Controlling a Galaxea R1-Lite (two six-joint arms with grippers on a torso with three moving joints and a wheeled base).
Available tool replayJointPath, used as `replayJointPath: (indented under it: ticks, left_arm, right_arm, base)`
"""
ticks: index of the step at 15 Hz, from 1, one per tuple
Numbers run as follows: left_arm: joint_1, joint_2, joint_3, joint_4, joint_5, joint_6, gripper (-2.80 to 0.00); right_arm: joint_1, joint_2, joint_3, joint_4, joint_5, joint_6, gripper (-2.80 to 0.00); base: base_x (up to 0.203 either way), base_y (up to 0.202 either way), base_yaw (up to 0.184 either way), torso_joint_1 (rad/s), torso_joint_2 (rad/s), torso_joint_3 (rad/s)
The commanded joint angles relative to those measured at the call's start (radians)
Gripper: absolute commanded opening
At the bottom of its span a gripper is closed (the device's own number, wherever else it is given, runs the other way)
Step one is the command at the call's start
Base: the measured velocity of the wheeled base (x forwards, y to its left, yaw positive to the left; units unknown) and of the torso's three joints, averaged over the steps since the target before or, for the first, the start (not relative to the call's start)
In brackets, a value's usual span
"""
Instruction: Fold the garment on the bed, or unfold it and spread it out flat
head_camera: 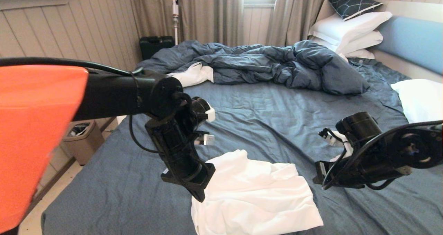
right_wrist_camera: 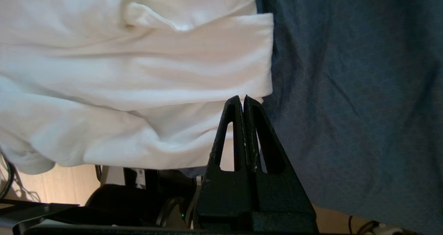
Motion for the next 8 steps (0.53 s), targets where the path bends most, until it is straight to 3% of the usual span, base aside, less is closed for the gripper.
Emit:
replayJointPath:
  ticks: [1,3,5,8]
  left_arm:
    - [0.05,-0.192,0.076,-0.004,-0.003,-0.005,-2.8]
    - [0.129,-0.344,0.156,-0.024,0.0,-0.007,-2.8]
    - [0.261,-0.514,0.241,-0.048,0.007,0.005,-2.8]
    - [0.539,-0.774,0.358,-0.061,-0.009,0.106,-2.8]
  right_arm:
    - [-0.001,-0.109,0.005,0.003,0.001,0.003,-2.8]
    - [-0.001,-0.197,0.012,0.008,-0.002,0.0,-2.8]
    - [-0.002,-0.306,0.019,0.029,-0.005,-0.007,-2.8]
    - [0.001,-0.522,0.015,0.164,-0.004,-0.012,-2.8]
  base:
    - [0.0,0.0,0.0,0.0,0.0,0.0]
    - [0.0,0.0,0.0,0.0,0.0,0.0]
    - [0.0,0.0,0.0,0.0,0.0,0.0]
    - [0.0,0.0,0.0,0.0,0.0,0.0]
